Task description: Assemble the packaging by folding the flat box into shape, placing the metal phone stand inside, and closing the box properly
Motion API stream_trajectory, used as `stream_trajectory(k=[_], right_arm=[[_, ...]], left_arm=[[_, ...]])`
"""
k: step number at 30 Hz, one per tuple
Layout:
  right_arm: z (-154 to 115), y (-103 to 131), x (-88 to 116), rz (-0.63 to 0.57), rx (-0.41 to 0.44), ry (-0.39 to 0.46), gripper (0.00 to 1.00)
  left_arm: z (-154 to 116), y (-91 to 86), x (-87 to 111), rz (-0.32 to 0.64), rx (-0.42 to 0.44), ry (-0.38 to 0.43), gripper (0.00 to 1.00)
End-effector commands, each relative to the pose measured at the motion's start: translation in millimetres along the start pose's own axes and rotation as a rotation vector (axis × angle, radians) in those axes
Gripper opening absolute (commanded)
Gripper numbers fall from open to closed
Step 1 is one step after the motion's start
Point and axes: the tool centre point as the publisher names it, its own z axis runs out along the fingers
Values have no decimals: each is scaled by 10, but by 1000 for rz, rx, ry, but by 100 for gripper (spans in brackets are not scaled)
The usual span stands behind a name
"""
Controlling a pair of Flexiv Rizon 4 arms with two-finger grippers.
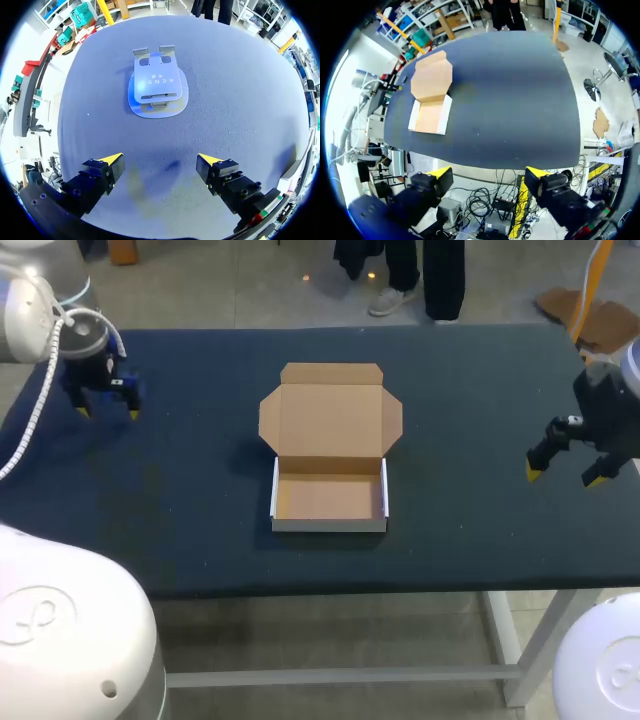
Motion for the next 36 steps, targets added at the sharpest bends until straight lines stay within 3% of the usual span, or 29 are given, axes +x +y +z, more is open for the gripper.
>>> stream_trajectory(k=[1,36], right_arm=[[-25,1,4,0,5,-1,100],[-25,1,4,0,5,-1,100]], left_arm=[[55,-100,10,2,-17,-5,100],[219,-476,-34,-24,-59,26,100]])
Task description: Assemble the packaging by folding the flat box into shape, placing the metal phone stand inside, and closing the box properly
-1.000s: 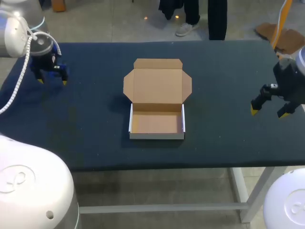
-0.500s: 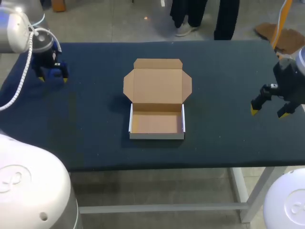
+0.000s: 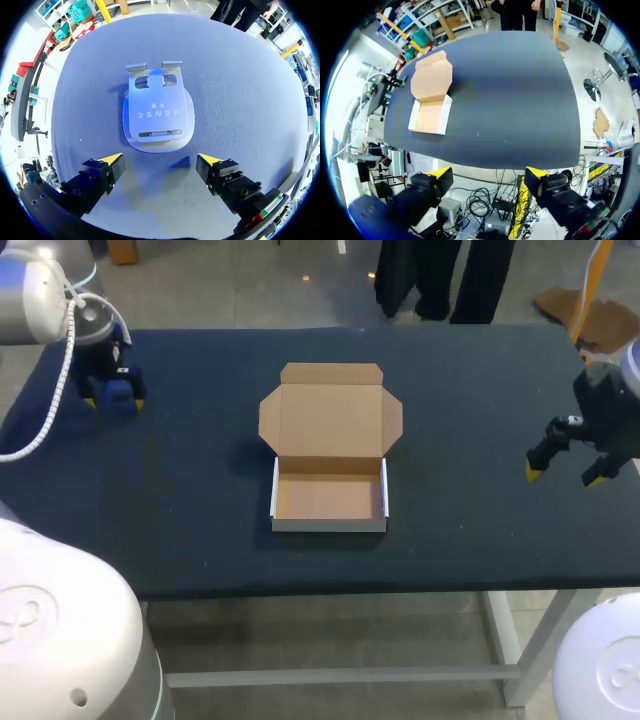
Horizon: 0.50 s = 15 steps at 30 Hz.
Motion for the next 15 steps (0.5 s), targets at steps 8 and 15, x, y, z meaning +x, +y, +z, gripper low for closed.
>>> stream_trajectory(k=[8,15], right_arm=[[-25,1,4,0,5,-1,100],[-25,1,4,0,5,-1,100]], left_arm=[[53,-126,-20,-5,-19,2,100],[55,-156,-26,-7,-17,4,100]])
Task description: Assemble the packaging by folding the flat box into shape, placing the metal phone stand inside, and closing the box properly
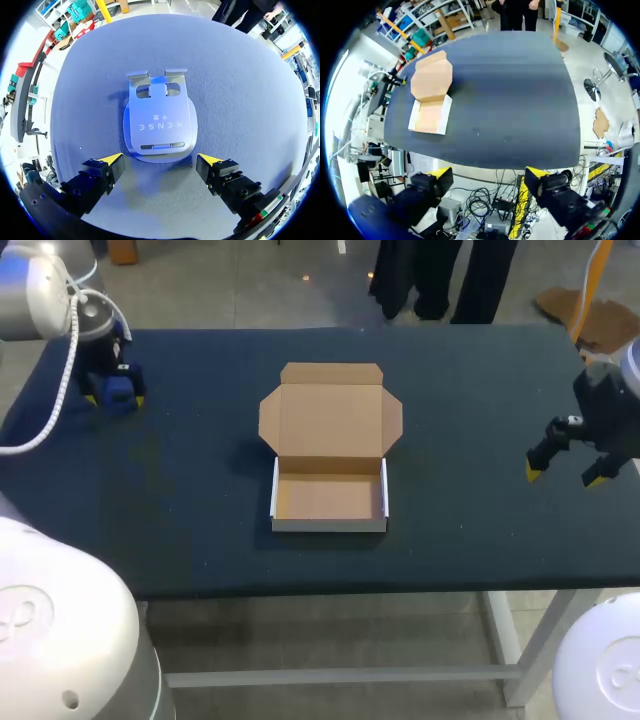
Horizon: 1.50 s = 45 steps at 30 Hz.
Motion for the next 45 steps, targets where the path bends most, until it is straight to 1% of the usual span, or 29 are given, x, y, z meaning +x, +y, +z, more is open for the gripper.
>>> stream_trajectory(k=[1,34,45], right_arm=[[-25,1,4,0,5,-1,100],[-25,1,4,0,5,-1,100],[-25,1,4,0,5,-1,100]], left_arm=[[18,-50,-7,-1,-10,-1,100],[62,-246,-3,-6,-10,-4,100],[54,-325,6,-6,-6,-6,93]])
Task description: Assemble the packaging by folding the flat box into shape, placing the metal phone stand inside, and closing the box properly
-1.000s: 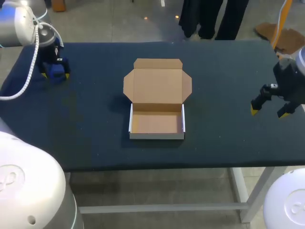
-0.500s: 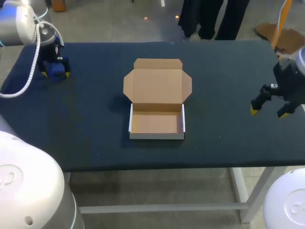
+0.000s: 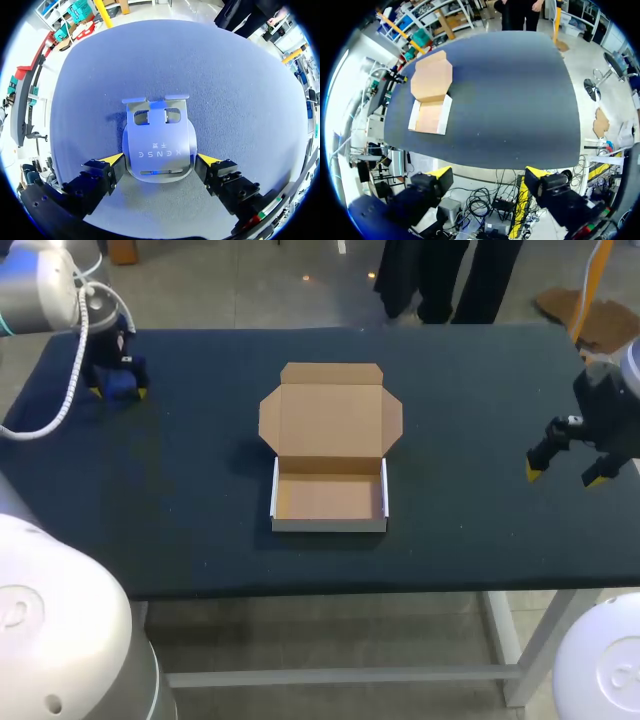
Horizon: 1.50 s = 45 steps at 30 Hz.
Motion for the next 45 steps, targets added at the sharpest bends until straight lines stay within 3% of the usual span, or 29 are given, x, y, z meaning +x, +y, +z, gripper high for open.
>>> stream_trajectory(k=[1,37,39,41,43,44,45], right_arm=[[-25,1,4,0,5,-1,100],[-25,1,4,0,5,-1,100],[-25,1,4,0,5,-1,100],[-25,1,4,0,5,-1,100],[-25,1,4,0,5,-1,100],[-25,1,4,0,5,-1,100],[-25,1,4,0,5,-1,100]], left_arm=[[19,-73,-1,-2,-14,-3,93],[62,-280,-28,-24,-10,3,80],[70,-289,-29,-26,-11,0,56],[75,-294,-31,-28,-13,-2,45],[80,-298,-35,-30,-16,-4,24],[81,-299,-35,-31,-17,-5,0],[81,-299,-36,-31,-17,-5,0]])
